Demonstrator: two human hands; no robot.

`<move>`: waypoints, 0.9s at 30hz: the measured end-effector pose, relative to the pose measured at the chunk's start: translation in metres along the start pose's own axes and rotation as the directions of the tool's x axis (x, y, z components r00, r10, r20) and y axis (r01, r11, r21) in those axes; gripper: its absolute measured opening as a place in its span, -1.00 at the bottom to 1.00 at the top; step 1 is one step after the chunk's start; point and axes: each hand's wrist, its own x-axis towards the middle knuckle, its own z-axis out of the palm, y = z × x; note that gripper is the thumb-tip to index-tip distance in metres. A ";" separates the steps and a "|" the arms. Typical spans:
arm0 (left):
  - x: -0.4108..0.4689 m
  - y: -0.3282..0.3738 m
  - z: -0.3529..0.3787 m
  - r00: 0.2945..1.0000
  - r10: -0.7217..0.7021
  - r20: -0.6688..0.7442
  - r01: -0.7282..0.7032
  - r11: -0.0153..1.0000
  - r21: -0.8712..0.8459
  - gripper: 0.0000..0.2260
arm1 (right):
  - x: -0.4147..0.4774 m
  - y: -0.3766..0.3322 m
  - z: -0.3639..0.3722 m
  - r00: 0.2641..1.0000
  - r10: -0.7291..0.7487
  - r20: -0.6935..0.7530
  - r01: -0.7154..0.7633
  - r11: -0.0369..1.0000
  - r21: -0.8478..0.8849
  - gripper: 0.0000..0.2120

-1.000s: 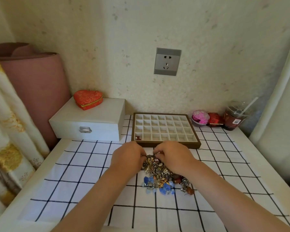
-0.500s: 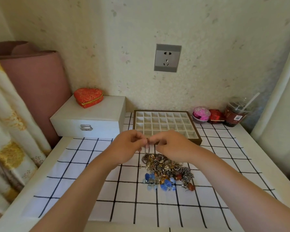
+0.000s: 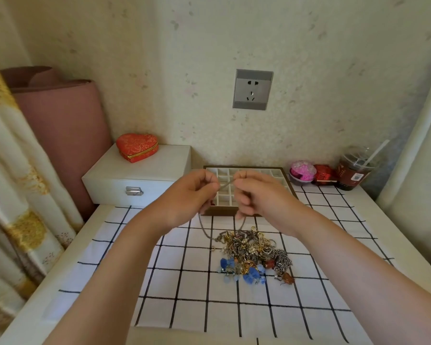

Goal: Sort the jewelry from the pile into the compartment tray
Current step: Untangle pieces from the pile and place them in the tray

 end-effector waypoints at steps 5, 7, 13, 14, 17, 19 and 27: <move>-0.003 0.007 -0.011 0.999 0.053 -0.003 -0.052 0.993 0.109 -0.86 | -0.002 -0.006 -0.005 0.978 -0.155 -0.141 0.094 0.926 -0.365 -0.83; -0.002 0.011 -0.009 0.995 0.083 -0.059 -0.083 0.997 -0.001 -0.84 | -0.002 -0.003 -0.004 0.988 -0.120 -0.098 0.068 0.903 -0.423 -0.74; 0.001 0.022 -0.002 0.973 0.153 -0.174 -0.212 0.889 -0.407 -0.81 | -0.002 0.008 0.007 0.996 0.048 0.072 0.001 0.821 -0.571 -0.77; 0.001 0.022 -0.002 0.968 0.160 -0.191 -0.233 0.856 -0.461 -0.82 | -0.001 0.008 0.007 0.996 0.056 0.071 -0.004 0.816 -0.578 -0.80; 0.002 0.024 -0.006 0.953 0.142 -0.269 -0.285 0.720 -0.632 -0.80 | 0.002 0.009 0.001 0.998 0.059 0.035 -0.028 0.809 -0.587 -0.85; 0.004 0.022 -0.010 0.935 0.074 -0.347 -0.296 0.700 -0.650 -0.79 | 0.002 0.009 -0.006 0.998 0.060 -0.003 -0.049 0.793 -0.607 -0.81; 0.010 0.003 -0.008 0.874 -0.078 -0.480 -0.108 0.931 -0.348 -0.93 | 0.016 0.009 -0.028 0.949 -0.080 -0.305 -0.081 0.874 -0.480 -0.90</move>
